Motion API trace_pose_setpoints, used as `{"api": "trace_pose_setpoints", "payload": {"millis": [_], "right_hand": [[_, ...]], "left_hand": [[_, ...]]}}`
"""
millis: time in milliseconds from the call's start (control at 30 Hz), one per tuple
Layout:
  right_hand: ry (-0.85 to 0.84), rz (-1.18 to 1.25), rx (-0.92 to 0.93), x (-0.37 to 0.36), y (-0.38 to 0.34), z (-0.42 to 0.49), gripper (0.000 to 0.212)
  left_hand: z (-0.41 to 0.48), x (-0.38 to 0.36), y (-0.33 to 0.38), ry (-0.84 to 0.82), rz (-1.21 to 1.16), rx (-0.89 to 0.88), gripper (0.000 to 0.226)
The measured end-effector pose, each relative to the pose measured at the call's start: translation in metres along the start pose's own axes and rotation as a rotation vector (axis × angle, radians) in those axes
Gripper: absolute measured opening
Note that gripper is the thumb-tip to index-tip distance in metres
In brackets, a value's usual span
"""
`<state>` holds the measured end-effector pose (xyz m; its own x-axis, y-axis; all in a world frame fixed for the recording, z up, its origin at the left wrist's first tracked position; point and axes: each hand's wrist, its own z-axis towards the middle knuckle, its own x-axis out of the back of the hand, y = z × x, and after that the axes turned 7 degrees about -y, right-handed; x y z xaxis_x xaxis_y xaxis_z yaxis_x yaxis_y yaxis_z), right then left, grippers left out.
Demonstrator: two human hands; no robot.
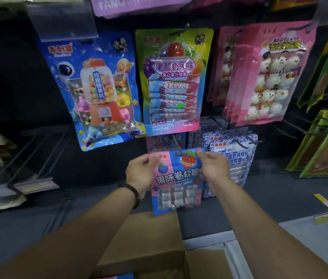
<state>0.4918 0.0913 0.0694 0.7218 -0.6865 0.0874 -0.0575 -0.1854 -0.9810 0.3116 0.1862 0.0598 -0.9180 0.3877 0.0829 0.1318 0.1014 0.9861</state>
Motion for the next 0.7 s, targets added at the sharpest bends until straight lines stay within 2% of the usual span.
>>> {"api": "trace_pose_setpoints", "payload": {"millis": [67,133,233,267,367,433,567,667,700], "right_hand": [[0.04,-0.02,0.038,-0.006,0.005,0.006,0.033],[0.094,-0.04,0.066,-0.01,0.009,0.009,0.018],[0.106,-0.11,0.068,-0.015,0.014,0.002,0.012],[0.054,-0.123,0.052,-0.018,0.017,-0.001,0.013],[-0.162,-0.103,-0.07,-0.022,0.03,-0.008,0.017],[-0.246,-0.138,-0.13,-0.025,0.039,-0.01,0.025],[-0.341,-0.178,-0.178,-0.032,0.048,-0.02,0.022],[-0.434,-0.267,-0.215,-0.041,0.053,-0.03,0.019],[-0.469,-0.315,-0.218,-0.043,0.053,-0.036,0.018]], "left_hand": [[0.011,0.0,0.001,0.022,0.009,0.004,0.015],[0.024,-0.001,0.001,0.051,0.014,0.008,0.014],[0.047,-0.003,0.002,0.075,0.048,0.006,0.01],[0.056,-0.001,0.001,0.077,0.052,0.013,0.011],[0.09,0.006,-0.013,0.067,0.07,0.02,0.036],[0.095,0.007,-0.012,0.052,0.056,0.018,0.045],[0.07,0.005,0.004,0.079,0.111,-0.027,0.031],[0.058,0.022,-0.001,0.074,0.165,0.016,0.064],[0.048,0.029,-0.003,0.053,0.21,0.05,0.064]]}}
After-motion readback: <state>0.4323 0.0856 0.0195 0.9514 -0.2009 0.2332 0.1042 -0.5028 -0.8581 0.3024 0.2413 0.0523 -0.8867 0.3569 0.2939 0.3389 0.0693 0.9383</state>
